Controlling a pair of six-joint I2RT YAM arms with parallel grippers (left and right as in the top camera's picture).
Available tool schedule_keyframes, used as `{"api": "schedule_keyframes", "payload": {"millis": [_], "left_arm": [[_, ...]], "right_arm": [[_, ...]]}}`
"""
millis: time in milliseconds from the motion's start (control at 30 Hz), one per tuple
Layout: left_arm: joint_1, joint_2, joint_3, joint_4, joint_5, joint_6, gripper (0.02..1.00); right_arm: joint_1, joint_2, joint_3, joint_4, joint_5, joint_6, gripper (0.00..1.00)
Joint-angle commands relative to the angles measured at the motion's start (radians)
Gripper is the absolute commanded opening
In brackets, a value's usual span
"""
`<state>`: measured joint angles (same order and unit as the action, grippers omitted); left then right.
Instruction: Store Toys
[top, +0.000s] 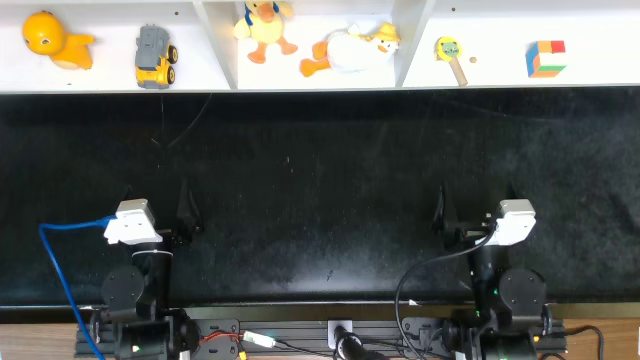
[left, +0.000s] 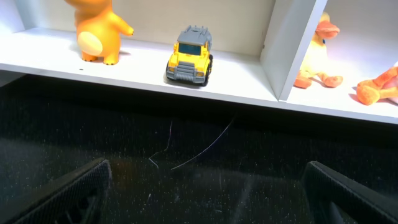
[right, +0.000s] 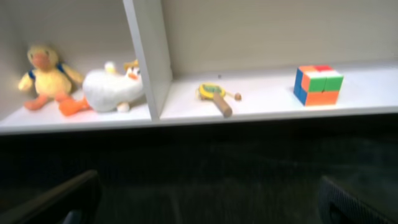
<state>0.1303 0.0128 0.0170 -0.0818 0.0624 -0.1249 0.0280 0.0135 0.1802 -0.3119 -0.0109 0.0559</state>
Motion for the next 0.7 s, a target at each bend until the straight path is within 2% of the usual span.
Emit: {"api": "schedule_keyframes", "payload": {"millis": [33,200,700], "left_arm": [[-0.006,-0.010,-0.009,0.003,-0.013,-0.011,0.996],[-0.006,-0.010,-0.009,0.003,-0.013,-0.010,0.998],[-0.006,-0.010,-0.009,0.003,-0.013,-0.011,0.998]], "right_arm": [[0.025,-0.011,-0.085,0.095,0.004,0.087,0.996],[0.041,-0.011,-0.170,0.222,0.002,0.159,0.996],[0.057,-0.011,-0.175,0.236,0.003,0.158,0.996]]}}
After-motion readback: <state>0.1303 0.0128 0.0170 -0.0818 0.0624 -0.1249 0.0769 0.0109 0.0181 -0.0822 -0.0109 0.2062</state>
